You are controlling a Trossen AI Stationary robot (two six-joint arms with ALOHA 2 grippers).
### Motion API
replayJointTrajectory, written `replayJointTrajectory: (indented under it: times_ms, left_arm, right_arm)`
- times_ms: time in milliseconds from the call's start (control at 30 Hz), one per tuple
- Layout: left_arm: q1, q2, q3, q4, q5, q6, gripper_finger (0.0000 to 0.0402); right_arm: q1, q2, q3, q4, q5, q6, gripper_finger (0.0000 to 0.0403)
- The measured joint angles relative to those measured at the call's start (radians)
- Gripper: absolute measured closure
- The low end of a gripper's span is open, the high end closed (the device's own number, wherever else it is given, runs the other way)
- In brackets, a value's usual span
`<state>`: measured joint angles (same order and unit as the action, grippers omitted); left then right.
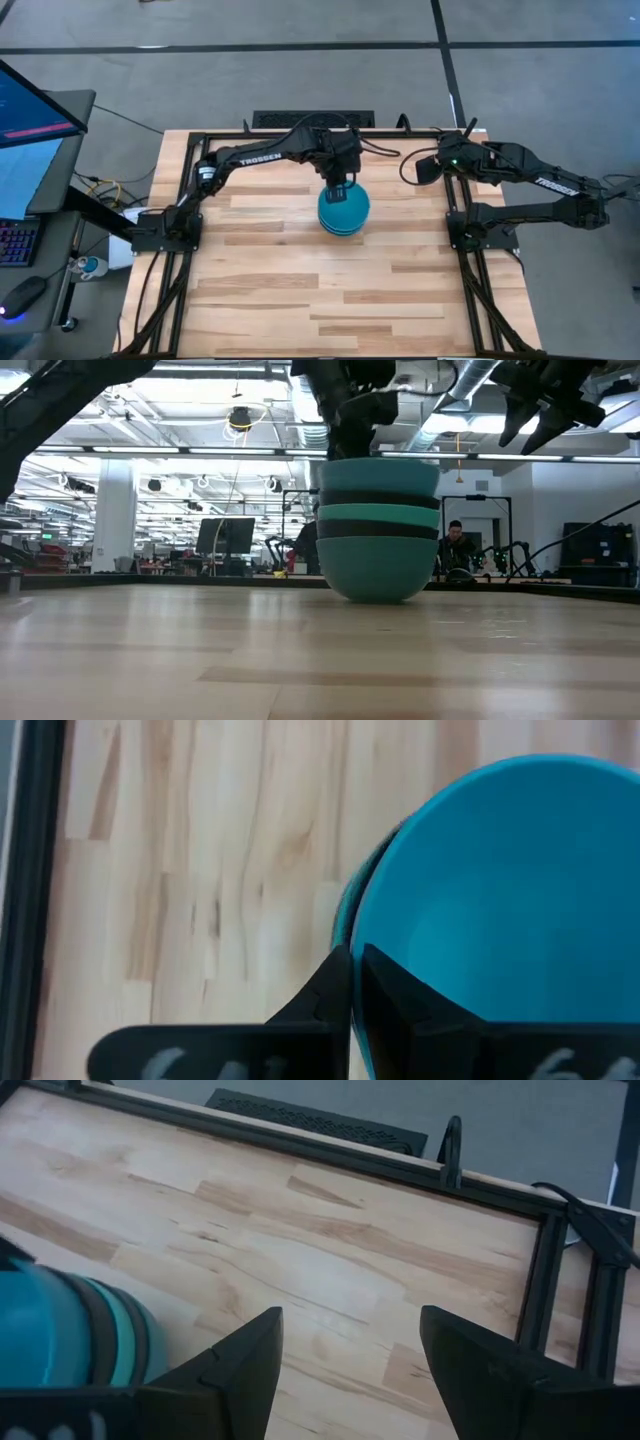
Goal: Nest bowls inside each other
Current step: Stack the blue bowl on the black bowl
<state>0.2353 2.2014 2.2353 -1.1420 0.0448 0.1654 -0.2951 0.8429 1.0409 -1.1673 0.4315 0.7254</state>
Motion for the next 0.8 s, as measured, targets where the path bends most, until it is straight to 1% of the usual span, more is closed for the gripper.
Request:
replayJointTrajectory:
  times_ms: [133,267,433,633,733,800]
  left_arm:
    - [0.016,0.011,0.000,-0.004,-0.003,-0.004,0.0401]
    - [0.016,0.011,0.000,0.016,0.037,-0.005,0.0401]
    - [0.025,0.011,0.000,0.009,0.048,-0.019,0.0401]
    - [0.026,0.009,-0.092,0.075,0.048,-0.046,0.0401]
    - [0.011,0.004,-0.130,0.147,0.046,-0.046,0.0391]
    - [-0.002,0.007,-0.132,0.175,0.041,-0.047,0.0383]
  right_arm:
    - [0.000,0.000,0.000,0.000,0.011,0.000,0.0144]
    - [0.000,0.000,0.000,-0.001,0.012,-0.001,0.0144]
    - [0.000,0.000,0.000,-0.004,0.012,-0.002,0.0144]
    - [0.000,0.000,0.000,-0.005,0.012,-0.002,0.0144]
    - [0.000,0.000,0.000,-0.012,0.012,-0.001,0.0144]
    - [0.000,0.000,0.000,-0.019,0.012,-0.001,0.0144]
